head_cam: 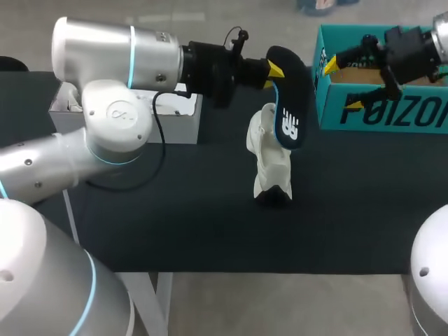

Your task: Take the shoe out of the shoebox, open the shoe tongue, remove and reinsert the insole, then place the shoe into the shoebox

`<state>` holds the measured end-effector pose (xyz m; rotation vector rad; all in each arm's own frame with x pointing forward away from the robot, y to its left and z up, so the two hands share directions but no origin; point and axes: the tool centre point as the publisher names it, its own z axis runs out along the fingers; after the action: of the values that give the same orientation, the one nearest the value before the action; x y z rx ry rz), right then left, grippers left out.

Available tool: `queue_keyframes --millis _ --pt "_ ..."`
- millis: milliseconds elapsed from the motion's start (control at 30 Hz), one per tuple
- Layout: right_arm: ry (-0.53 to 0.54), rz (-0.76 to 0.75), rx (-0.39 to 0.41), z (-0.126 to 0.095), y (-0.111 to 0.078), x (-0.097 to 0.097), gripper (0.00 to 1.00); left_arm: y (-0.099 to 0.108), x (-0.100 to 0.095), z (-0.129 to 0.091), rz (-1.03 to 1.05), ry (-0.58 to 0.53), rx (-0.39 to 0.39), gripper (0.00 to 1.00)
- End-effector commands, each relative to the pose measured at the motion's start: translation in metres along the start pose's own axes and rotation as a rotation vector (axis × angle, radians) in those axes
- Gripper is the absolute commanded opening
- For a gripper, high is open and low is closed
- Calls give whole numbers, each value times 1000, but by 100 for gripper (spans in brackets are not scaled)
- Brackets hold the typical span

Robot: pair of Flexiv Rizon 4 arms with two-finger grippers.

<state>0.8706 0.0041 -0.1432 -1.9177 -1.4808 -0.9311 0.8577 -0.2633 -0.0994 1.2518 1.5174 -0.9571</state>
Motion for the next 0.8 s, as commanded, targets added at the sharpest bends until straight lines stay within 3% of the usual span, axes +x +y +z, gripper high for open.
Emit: queue_keyframes --millis 33,167,433,500,800 --pt "28 -8 -65 -56 -17 -6 100 -5 1 -10 -4 21 -10 0" --pt "55 -126 -55 -67 -16 -6 100 -5 2 -12 -6 26 -13 0" --pt "66 -287 86 -76 -18 -7 100 -6 -2 -9 -18 24 -18 0" --pt "22 -294 112 -77 -18 -8 100 -6 -2 -8 -20 23 -19 0" --pt "-5 -289 103 -77 -18 -9 100 -10 -3 -8 -54 -11 -37 0"
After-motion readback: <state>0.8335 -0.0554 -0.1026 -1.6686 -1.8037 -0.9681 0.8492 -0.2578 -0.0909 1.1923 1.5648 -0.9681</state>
